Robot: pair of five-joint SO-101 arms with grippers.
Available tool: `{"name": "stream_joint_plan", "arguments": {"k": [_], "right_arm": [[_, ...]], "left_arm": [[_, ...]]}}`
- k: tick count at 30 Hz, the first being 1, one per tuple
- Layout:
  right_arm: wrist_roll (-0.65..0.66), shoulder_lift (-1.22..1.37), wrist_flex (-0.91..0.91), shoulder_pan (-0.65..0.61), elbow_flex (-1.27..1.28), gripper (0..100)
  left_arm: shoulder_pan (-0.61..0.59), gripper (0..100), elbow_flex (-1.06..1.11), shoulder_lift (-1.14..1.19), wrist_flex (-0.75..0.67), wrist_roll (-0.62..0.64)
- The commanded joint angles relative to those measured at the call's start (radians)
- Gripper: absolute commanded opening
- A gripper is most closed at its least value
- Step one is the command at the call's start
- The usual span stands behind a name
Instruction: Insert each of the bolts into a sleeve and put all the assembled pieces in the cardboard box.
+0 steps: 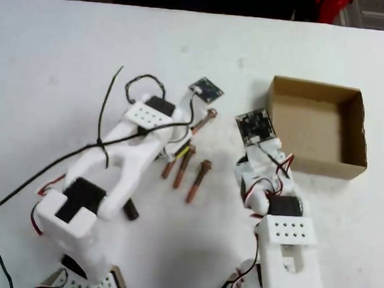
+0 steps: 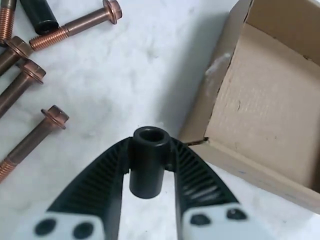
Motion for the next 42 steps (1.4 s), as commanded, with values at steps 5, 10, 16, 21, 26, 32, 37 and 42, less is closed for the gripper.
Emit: {"name": "stream_joint_plan", "arguments": {"k": [5,10,16,21,26,32,37,42], "right_arm": [[-0.009,-0.025,-0.018,0.015,-0.009,1.7],[-0.009,-0.025,-0.018,0.015,-0.009,1.7],[-0.008,-0.025,-0.019,0.015,-0.009,1.7],[-0.008,-0.025,-0.019,0.015,-0.009,1.7],[-0.008,-0.025,-0.019,0.015,-0.009,1.7],[-0.006,-0.025,-0.019,0.015,-0.009,1.7],[-0.006,-0.025,-0.019,0.015,-0.009,1.7],[-0.005,-0.025,-0.019,0.015,-0.009,1.7]], "left_arm": [[0.058,16,-0.041,-0.010,-0.018,0.025],[0.085,17,-0.063,-0.002,-0.026,0.026],[0.087,17,-0.060,-0.001,-0.080,0.026],[0.079,17,-0.060,-0.001,-0.084,0.109],[0.081,17,-0.058,0.001,-0.084,0.144],[0.084,17,-0.086,0.107,-0.086,0.144],[0.081,17,-0.169,0.209,-0.083,0.144],[0.081,16,-0.210,0.239,-0.049,0.144]]}}
